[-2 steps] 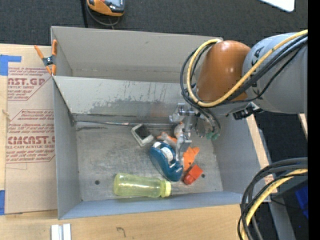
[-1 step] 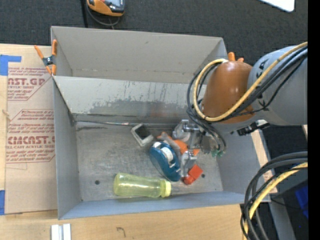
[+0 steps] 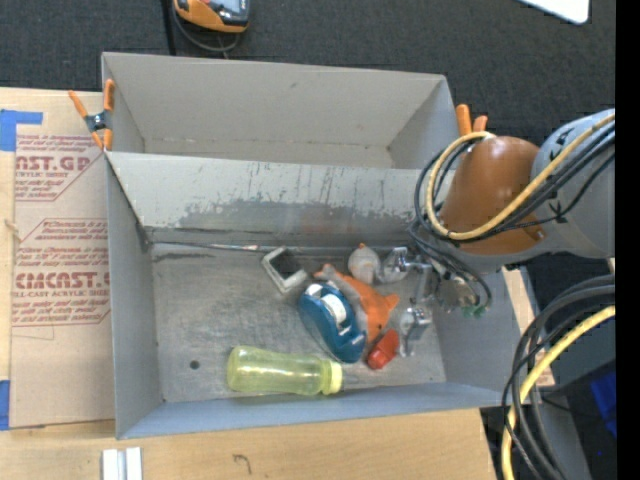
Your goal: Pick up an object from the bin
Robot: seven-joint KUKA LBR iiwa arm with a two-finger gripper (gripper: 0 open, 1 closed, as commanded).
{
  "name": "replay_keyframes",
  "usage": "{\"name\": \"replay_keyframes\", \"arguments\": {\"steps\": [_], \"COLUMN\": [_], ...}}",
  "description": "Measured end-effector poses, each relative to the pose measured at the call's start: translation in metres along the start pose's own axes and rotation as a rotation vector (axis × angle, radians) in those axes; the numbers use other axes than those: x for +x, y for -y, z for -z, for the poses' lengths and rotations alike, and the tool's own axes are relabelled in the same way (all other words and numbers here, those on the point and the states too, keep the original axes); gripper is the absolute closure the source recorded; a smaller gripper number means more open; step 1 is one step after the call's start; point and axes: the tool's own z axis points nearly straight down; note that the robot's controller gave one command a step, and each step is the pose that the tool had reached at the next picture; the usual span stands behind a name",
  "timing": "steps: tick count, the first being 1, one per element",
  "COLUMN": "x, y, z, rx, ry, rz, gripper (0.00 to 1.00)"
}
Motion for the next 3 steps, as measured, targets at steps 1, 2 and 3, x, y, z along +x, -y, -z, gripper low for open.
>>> {"name": "replay_keyframes", "arguments": {"steps": [1,2,3], "x": [0.016,0.007,-0.033], "y": [0.022,-0.020,-0.048], "z": [-0.019,-0.027,-0.032], "rx": [0.004,0.001,0.006], "ry": [-0.005,-0.002,0.005], "rz": [0.097,0.056,0.290], "gripper": [0.00,0.00,1.00]}}
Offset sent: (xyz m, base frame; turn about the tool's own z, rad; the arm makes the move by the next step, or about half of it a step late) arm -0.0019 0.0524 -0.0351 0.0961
